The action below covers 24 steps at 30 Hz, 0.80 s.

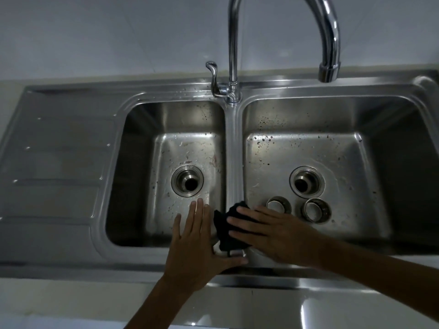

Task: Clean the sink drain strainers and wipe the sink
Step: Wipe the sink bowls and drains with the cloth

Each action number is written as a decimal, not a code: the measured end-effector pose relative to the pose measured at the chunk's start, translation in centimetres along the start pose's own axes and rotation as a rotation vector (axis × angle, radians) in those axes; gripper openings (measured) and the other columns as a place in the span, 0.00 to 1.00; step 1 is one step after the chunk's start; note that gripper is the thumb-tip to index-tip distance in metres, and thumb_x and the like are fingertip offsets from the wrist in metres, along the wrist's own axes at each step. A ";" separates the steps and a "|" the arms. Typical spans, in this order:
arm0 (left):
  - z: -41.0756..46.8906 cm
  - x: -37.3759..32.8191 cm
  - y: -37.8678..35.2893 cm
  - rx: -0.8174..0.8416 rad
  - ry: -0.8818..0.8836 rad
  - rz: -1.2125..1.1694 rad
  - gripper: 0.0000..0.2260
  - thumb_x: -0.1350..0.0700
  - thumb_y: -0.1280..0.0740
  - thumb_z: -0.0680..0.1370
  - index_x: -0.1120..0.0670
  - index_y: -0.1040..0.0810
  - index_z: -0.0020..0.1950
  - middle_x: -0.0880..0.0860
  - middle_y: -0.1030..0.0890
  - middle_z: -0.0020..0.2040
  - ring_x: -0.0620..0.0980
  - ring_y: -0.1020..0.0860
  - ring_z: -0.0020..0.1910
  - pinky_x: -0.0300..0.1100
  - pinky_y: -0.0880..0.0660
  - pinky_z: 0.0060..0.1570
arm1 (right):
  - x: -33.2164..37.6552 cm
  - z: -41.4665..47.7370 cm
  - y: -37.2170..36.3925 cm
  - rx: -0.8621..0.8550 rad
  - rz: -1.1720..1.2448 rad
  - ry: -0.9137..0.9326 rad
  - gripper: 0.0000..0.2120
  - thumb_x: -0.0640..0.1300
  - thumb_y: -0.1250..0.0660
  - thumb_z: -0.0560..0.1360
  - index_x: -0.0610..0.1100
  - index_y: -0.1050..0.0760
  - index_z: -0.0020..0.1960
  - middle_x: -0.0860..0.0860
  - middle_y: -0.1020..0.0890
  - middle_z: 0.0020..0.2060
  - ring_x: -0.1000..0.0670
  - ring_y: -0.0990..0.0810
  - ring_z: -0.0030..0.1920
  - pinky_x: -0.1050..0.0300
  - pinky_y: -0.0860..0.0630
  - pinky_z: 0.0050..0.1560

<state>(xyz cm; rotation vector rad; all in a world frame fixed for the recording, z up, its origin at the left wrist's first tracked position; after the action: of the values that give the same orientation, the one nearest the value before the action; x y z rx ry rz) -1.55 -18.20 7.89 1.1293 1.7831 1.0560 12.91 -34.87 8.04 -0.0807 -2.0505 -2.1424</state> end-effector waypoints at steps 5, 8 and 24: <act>0.4 0.2 -0.1 -0.020 -0.057 -0.083 0.58 0.16 0.50 0.69 0.55 0.62 0.84 0.52 0.63 0.84 0.50 0.63 0.84 0.55 0.55 0.82 | -8.1 7.0 1.9 -0.079 0.033 -0.362 0.26 0.42 0.37 0.83 0.42 0.37 0.79 0.42 0.39 0.80 0.40 0.40 0.80 0.42 0.27 0.72; 1.0 -0.1 0.1 -0.032 -0.131 -0.099 0.56 0.17 0.49 0.71 0.54 0.65 0.84 0.49 0.67 0.84 0.47 0.67 0.82 0.53 0.55 0.82 | -13.7 11.5 3.3 -0.101 0.074 -0.570 0.25 0.42 0.41 0.85 0.41 0.40 0.80 0.41 0.43 0.81 0.38 0.42 0.81 0.40 0.31 0.75; 12.7 -3.5 4.0 -0.264 -0.030 -0.094 0.39 0.31 0.61 0.81 0.56 0.59 0.84 0.56 0.63 0.84 0.53 0.64 0.83 0.56 0.54 0.83 | -17.3 11.0 1.5 -0.157 0.008 -0.727 0.33 0.32 0.41 0.82 0.34 0.53 0.82 0.38 0.54 0.82 0.40 0.54 0.83 0.45 0.50 0.82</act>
<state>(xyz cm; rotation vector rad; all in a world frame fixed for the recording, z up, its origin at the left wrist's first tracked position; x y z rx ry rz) 12.14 -17.35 7.46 0.8875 1.6016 1.1712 29.27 -22.44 7.35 -1.0195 -2.1687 -2.5064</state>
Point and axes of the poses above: each hand's wrist, its own z-axis towards the middle knuckle, its own y-axis out of the back of the hand, x = y × z, the point moved 3 cm from there along z, towards the middle knuckle
